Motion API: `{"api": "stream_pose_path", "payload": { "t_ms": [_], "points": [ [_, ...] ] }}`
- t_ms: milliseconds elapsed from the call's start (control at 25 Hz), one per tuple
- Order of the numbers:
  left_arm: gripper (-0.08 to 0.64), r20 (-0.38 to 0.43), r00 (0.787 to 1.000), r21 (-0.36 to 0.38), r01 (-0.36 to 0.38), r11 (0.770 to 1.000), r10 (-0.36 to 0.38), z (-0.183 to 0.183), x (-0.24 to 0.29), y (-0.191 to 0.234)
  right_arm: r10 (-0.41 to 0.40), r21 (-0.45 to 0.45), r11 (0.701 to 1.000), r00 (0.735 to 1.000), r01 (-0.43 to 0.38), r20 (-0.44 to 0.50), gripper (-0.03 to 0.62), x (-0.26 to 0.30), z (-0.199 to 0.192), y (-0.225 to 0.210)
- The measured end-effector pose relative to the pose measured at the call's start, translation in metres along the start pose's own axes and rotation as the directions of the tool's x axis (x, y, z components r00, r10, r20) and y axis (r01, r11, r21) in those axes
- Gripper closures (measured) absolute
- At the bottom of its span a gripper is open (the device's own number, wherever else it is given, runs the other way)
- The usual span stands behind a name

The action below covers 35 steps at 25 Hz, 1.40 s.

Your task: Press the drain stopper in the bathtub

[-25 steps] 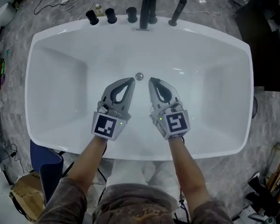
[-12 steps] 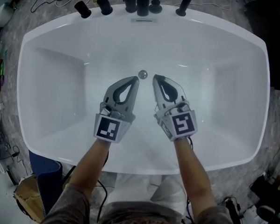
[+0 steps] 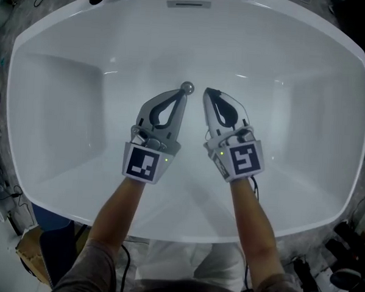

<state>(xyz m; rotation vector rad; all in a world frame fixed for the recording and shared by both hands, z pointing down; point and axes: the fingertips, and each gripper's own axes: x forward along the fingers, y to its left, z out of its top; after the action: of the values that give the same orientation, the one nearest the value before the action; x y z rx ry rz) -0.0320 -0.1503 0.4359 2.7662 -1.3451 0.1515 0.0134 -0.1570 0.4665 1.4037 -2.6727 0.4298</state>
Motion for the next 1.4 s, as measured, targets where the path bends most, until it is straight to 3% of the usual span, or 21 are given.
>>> {"api": "stream_pose_path", "payload": {
  "t_ms": [800,1400],
  "points": [
    [0.555,-0.04,0.997,-0.033,-0.069,0.997,0.067,-0.132,0.018,0.035,0.026,-0.036,0.999,1.0,-0.027,-0.014,0.592,0.047,-0.104,-0.017],
    [0.555,-0.076,0.996,-0.087,-0.054,0.995,0.048,-0.209,0.04,0.031,-0.011,0.007,1.0,1.0,0.011,0.008,0.592,0.066,-0.161,-0.032]
  ]
}}
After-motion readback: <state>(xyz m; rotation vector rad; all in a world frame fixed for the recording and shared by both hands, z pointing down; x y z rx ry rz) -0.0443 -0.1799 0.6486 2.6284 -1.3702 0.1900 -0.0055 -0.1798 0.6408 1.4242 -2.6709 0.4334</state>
